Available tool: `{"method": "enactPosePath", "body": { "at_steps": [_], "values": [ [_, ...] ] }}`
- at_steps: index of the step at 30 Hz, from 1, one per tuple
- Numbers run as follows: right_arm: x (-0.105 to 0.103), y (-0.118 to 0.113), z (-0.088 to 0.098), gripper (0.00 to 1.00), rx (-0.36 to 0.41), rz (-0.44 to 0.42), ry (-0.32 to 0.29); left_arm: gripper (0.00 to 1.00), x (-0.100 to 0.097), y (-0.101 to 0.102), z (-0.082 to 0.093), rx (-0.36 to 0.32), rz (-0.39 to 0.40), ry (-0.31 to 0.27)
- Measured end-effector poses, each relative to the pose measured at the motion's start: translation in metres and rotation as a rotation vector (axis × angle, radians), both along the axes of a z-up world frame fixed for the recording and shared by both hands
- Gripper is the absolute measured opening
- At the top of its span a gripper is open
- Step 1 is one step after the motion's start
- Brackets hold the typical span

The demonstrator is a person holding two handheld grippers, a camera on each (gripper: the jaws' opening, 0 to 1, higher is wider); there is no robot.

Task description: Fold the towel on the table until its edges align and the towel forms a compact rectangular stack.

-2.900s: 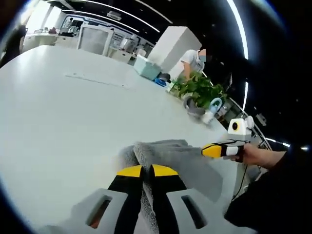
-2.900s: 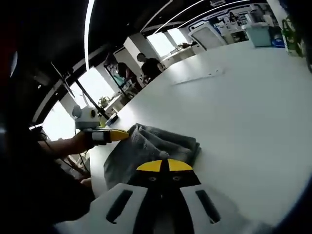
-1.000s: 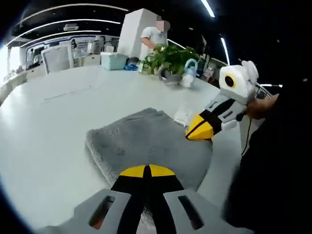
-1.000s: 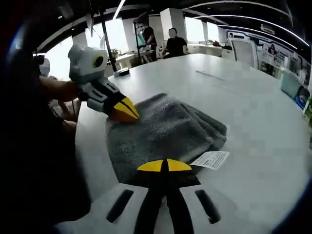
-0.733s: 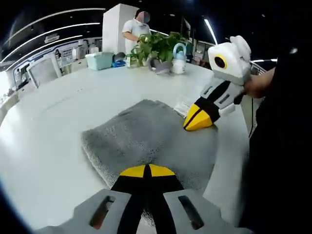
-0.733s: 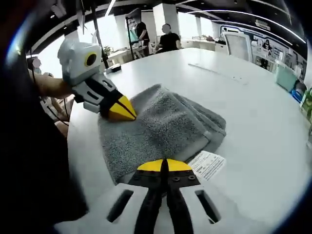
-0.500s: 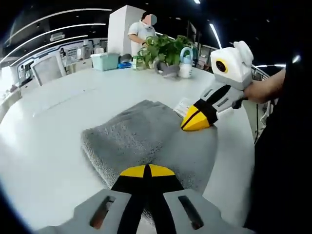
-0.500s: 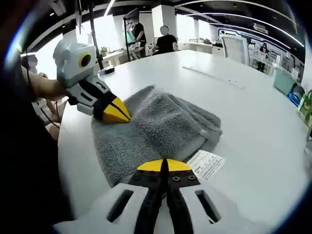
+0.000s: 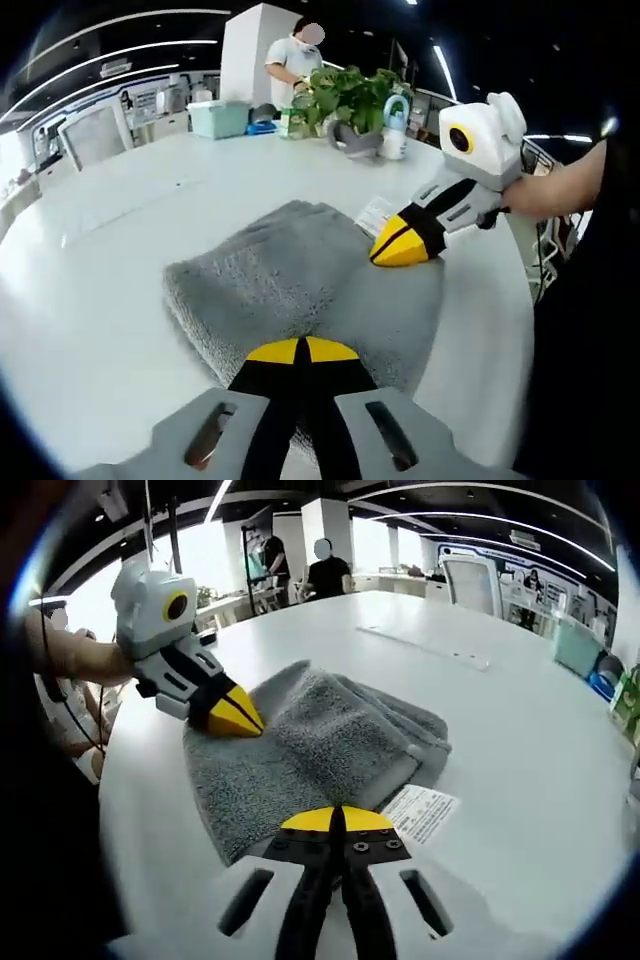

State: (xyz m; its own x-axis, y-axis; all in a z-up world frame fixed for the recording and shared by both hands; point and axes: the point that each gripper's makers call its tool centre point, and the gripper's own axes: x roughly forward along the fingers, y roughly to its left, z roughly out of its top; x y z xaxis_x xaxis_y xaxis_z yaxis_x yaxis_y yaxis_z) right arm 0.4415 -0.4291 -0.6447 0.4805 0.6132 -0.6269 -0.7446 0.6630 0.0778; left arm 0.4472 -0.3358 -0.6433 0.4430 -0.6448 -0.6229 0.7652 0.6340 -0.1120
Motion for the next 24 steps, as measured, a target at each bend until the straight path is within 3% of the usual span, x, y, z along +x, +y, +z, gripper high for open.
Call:
{"method": "enactPosePath", "body": {
  "at_steps": [3, 6, 12, 17, 18, 21, 24],
  "values": [
    [0.008, 0.0, -0.001, 0.0, -0.004, 0.002, -0.004, 0.01, 0.003, 0.0, -0.001, -0.036, 0.01, 0.065],
    [0.016, -0.001, -0.001, 0.0, 0.031, -0.031, 0.028, 0.01, 0.01, -0.001, 0.0, -0.006, -0.006, 0.039],
    [0.026, -0.001, -0.001, 0.0, 0.024, -0.024, 0.007, 0.01, 0.02, -0.001, -0.001, 0.006, -0.003, 0.01],
    [0.028, -0.001, 0.0, 0.0, 0.062, -0.027, 0.018, 0.01, 0.022, -0.001, -0.001, 0.005, 0.002, 0.02],
    [0.028, -0.001, 0.0, 0.0, 0.071, -0.03, 0.021, 0.01, 0.022, -0.001, 0.0, 0.0, 0.007, 0.026],
    [0.028, -0.001, 0.001, 0.0, 0.108, -0.061, 0.047, 0.01, 0.024, 0.0, 0.0, -0.079, 0.075, 0.119],
    [0.029, 0.0, 0.004, 0.0, 0.105, -0.074, 0.047, 0.01, 0.025, -0.001, 0.002, -0.059, 0.081, 0.124]
  ]
}}
